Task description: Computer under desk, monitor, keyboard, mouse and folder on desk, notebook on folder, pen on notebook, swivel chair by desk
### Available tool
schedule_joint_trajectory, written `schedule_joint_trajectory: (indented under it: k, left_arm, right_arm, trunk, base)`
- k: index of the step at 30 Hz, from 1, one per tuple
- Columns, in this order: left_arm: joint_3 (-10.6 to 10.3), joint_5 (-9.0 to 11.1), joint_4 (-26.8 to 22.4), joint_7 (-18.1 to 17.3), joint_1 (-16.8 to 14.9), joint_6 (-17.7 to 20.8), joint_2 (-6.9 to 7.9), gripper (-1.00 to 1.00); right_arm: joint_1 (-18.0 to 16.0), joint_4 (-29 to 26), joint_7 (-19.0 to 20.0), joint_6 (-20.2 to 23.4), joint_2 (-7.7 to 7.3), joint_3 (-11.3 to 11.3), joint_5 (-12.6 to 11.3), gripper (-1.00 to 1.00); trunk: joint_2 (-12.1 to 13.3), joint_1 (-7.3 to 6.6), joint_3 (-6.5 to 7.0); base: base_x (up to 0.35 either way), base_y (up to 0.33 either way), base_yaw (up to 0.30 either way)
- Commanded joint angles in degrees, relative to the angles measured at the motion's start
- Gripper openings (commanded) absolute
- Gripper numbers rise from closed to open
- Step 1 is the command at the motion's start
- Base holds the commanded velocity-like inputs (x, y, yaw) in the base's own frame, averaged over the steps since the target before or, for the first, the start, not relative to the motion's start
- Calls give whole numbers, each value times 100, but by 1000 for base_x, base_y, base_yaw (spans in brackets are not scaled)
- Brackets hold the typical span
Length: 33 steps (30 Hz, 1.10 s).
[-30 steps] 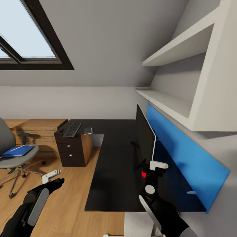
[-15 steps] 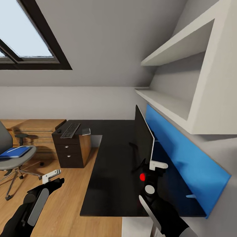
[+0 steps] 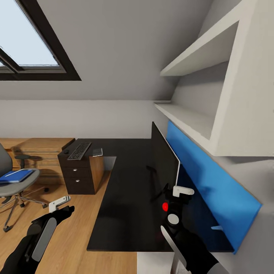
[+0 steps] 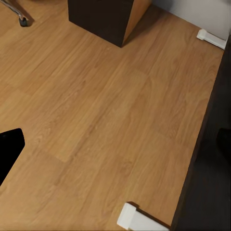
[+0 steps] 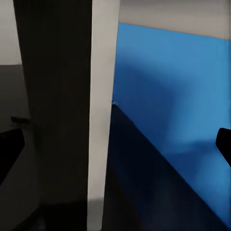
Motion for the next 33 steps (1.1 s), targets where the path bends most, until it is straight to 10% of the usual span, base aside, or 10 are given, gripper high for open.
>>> schedule_joint_trajectory:
  k: [1,33]
  left_arm:
    - [-2,61,-9,48,-4,21,1,100]
    - [10,69,-9,41,-4,36,10,100]
  right_arm:
    - [-7,-6,-35,6,-4,15,-38,100]
    - [-5,-31,-35,-3,34,69,-54,100]
  trunk:
    - [-7,1,-9]
    - [-7,1,-9]
  base:
    - [1,-92,0]
    - [-243,26,0]
